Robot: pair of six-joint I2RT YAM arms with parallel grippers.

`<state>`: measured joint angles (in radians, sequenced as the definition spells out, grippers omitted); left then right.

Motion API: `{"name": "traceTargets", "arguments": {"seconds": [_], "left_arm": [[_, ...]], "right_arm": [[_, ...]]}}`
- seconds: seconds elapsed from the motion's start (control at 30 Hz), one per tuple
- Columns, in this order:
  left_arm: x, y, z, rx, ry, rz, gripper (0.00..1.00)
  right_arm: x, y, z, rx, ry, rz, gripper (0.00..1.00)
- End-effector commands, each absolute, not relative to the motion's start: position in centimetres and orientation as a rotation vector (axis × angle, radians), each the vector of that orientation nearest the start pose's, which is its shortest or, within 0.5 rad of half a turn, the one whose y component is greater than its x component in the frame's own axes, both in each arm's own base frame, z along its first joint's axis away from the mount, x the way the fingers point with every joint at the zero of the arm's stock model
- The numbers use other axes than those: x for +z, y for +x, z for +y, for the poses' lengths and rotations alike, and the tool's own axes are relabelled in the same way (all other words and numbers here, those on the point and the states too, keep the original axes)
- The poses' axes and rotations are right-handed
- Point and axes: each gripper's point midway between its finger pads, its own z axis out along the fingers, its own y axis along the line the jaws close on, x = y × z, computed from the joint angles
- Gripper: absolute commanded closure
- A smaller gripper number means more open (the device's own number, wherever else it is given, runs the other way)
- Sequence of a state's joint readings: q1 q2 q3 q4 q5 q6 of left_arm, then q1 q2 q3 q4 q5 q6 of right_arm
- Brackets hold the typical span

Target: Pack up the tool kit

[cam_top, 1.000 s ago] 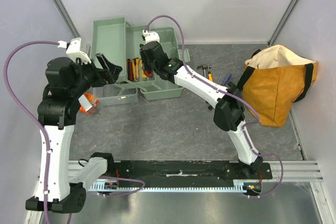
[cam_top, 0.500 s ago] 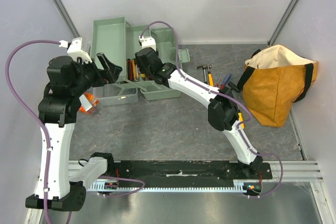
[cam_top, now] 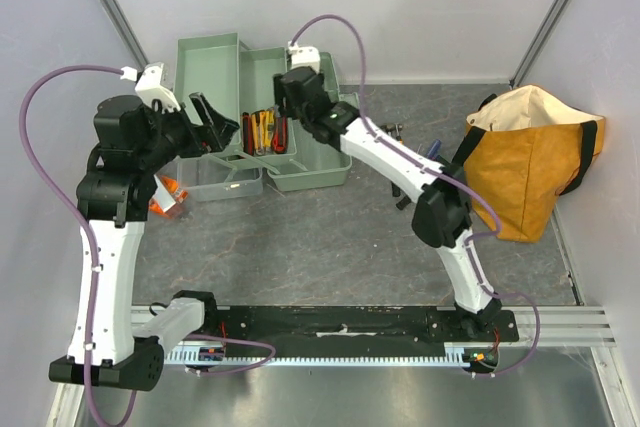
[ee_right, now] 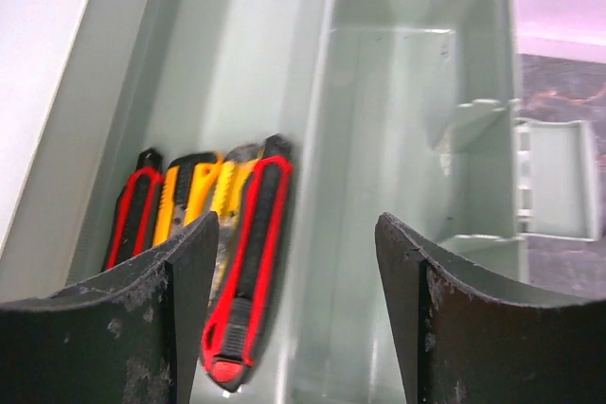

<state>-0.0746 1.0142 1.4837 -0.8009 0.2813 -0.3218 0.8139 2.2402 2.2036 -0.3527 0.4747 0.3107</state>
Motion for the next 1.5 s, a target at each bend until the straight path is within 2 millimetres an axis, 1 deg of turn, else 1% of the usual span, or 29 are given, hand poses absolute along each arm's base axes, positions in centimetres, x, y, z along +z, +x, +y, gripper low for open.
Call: {"name": "traceTargets", "arguments": {"seconds": [0.0, 0.03, 0.13, 0.17, 0.2, 0.27, 0.37, 0.43, 0.5, 0.57, 0.6, 0.67, 0.73, 0.77, 0.87, 0.97, 1.07, 1.13, 1.23, 1.33, 1.4, 1.47], "left_arm": [[41.2, 28.3, -10.1, -0.631, 0.069, 1.834, 0.12], [41.3, 28.5, -10.4, -0.647, 0.084, 1.826, 0.12], [41.3, 28.9, -11.6, -0.723, 0.115, 1.821, 0.12], [41.2, 29.0, -12.0, -0.755, 0.130, 1.821, 0.12], [41.2, 29.1, -12.5, -0.783, 0.144, 1.815, 0.12], [41.1, 29.6, -13.1, -0.829, 0.156, 1.805, 0.12], [40.9, 30.3, -13.9, -0.887, 0.163, 1.799, 0.12], [40.8, 30.6, -14.4, -0.922, 0.172, 1.793, 0.12], [40.7, 31.0, -14.9, -0.948, 0.171, 1.795, 0.12], [40.3, 31.3, -15.5, -0.972, 0.172, 1.805, 0.12], [40.2, 31.4, -15.7, -0.979, 0.172, 1.808, 0.12], [39.9, 31.6, -16.1, -0.991, 0.174, 1.819, 0.13], [39.5, 31.9, -16.4, -0.996, 0.173, 1.830, 0.13], [39.4, 31.9, -16.6, -1.001, 0.173, 1.834, 0.13], [38.9, 32.2, -16.7, -1.005, 0.166, 1.850, 0.13], [38.9, 32.3, -16.9, -1.005, 0.175, 1.847, 0.13], [39.3, 32.0, -17.0, -1.010, 0.204, 1.828, 0.13], [39.6, 31.7, -17.1, -1.011, 0.222, 1.817, 0.13], [39.8, 31.5, -17.1, -1.007, 0.238, 1.805, 0.13], [39.9, 31.5, -17.1, -0.999, 0.246, 1.797, 0.13], [39.9, 31.6, -17.0, -0.996, 0.244, 1.797, 0.13], [39.8, 31.7, -17.1, -0.999, 0.246, 1.801, 0.13]], "right_arm": [[31.9, 49.9, 33.8, 0.346, -0.007, 1.836, 0.26], [31.8, 50.2, 32.0, 0.335, 0.023, 1.846, 0.26], [29.7, 50.1, 26.7, 0.281, 0.097, 1.908, 0.25], [28.0, 49.7, 24.8, 0.241, 0.113, 1.945, 0.25], [27.4, 49.3, 23.0, 0.209, 0.131, 1.961, 0.25], [25.2, 48.7, 20.2, 0.141, 0.158, 2.003, 0.26], [21.8, 47.5, 16.8, 0.049, 0.206, 2.091, 0.31], [19.4, 46.9, 14.8, 0.005, 0.263, 2.151, 0.37], [17.0, 46.3, 13.4, -0.019, 0.308, 2.205, 0.43], [15.1, 46.0, 12.2, -0.049, 0.360, 2.238, 0.51], [13.8, 45.8, 11.6, -0.068, 0.377, 2.265, 0.52], [12.2, 45.7, 10.9, -0.104, 0.392, 2.287, 0.54], [10.7, 46.0, 10.7, -0.122, 0.368, 2.317, 0.54], [10.2, 46.3, 10.9, -0.120, 0.348, 2.323, 0.54], [8.4, 47.6, 11.9, -0.039, 0.301, 2.358, 0.54], [6.9, 48.9, 12.3, -0.002, 0.294, 2.385, 0.55], [5.4, 49.7, 12.4, 0.000, 0.309, 2.409, 0.58], [4.7, 50.0, 12.2, -0.009, 0.316, 2.416, 0.59], [4.0, 49.9, 12.3, -0.025, 0.311, 2.431, 0.60], [4.2, 49.9, 11.6, -0.062, 0.306, 2.422, 0.61], [4.2, 50.0, 11.6, -0.070, 0.284, 2.423, 0.61], [3.6, 50.1, 11.6, -0.078, 0.264, 2.434, 0.61]]}}
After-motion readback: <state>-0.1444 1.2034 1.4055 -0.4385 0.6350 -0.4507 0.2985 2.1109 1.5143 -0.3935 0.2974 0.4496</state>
